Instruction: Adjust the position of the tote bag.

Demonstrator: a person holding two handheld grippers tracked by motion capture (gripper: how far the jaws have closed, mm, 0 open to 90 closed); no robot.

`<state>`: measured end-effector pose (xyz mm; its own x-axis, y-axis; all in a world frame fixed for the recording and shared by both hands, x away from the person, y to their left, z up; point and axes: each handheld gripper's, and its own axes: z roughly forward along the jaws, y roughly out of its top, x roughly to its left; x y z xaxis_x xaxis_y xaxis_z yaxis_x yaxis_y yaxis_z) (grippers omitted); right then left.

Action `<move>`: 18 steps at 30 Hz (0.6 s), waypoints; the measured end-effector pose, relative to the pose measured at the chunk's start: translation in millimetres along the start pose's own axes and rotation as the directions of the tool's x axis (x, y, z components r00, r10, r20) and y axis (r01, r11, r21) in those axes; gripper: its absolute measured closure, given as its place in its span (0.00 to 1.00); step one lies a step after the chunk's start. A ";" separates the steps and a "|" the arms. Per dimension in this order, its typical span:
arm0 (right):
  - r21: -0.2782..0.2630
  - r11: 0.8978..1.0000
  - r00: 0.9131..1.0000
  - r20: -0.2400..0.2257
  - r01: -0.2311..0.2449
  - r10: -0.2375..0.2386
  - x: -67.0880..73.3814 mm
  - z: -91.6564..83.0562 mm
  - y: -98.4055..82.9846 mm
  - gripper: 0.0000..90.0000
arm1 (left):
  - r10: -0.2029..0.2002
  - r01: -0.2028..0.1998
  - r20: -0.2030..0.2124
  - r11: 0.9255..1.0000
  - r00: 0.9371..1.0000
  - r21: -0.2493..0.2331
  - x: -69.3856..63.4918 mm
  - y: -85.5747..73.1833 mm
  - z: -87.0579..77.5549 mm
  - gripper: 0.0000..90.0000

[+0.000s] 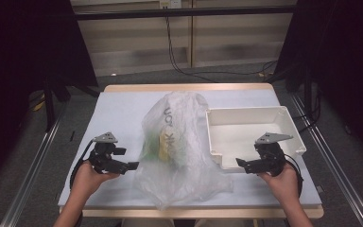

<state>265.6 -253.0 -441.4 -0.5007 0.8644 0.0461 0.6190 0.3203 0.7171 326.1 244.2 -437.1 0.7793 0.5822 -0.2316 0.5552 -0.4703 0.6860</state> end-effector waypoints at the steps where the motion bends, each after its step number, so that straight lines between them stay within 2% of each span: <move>1: 0.000 1.000 1.000 -0.006 -0.005 0.005 -0.9 0.7 0.0 0.11 | 0.001 -0.001 0.004 1.000 1.000 0.007 -0.9 -0.2 1.1 0.15; 4: -0.005 1.000 1.000 -0.014 -0.011 0.011 -2.0 1.2 -0.3 0.11 | 0.010 -0.010 0.004 1.000 1.000 0.015 -3.5 -0.4 3.8 0.16; 8: -0.006 1.000 1.000 -0.011 -0.007 0.007 -1.6 2.6 0.0 0.11 | 0.015 -0.016 0.043 1.000 0.999 0.024 -10.0 0.0 11.3 0.22; 10: -0.004 1.000 1.000 -0.014 -0.003 0.003 -2.0 3.0 -0.4 0.11 | 0.015 -0.016 0.038 0.999 0.999 0.031 -10.4 -0.6 13.3 0.24; 11: -0.004 1.000 1.000 -0.016 -0.004 0.003 -2.2 2.9 -0.7 0.11 | 0.009 -0.011 0.036 0.999 0.999 0.050 -10.4 -2.5 17.4 0.24; 15: -0.013 1.000 1.000 -0.008 -0.013 0.013 -2.6 -0.7 -2.3 0.11 | -0.011 0.009 0.023 0.997 1.000 0.076 -7.6 -6.1 22.5 0.30; 18: -0.008 1.000 1.000 -0.011 -0.013 0.013 -0.9 -0.6 -1.4 0.11 | -0.027 0.026 0.028 0.997 0.999 0.067 -6.3 -9.5 23.3 0.33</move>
<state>264.8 -254.5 -442.0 -0.4994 0.8641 0.0632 0.6204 0.3057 0.7223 322.8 229.5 -458.2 0.7715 0.5764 -0.2693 0.5932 -0.4987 0.6320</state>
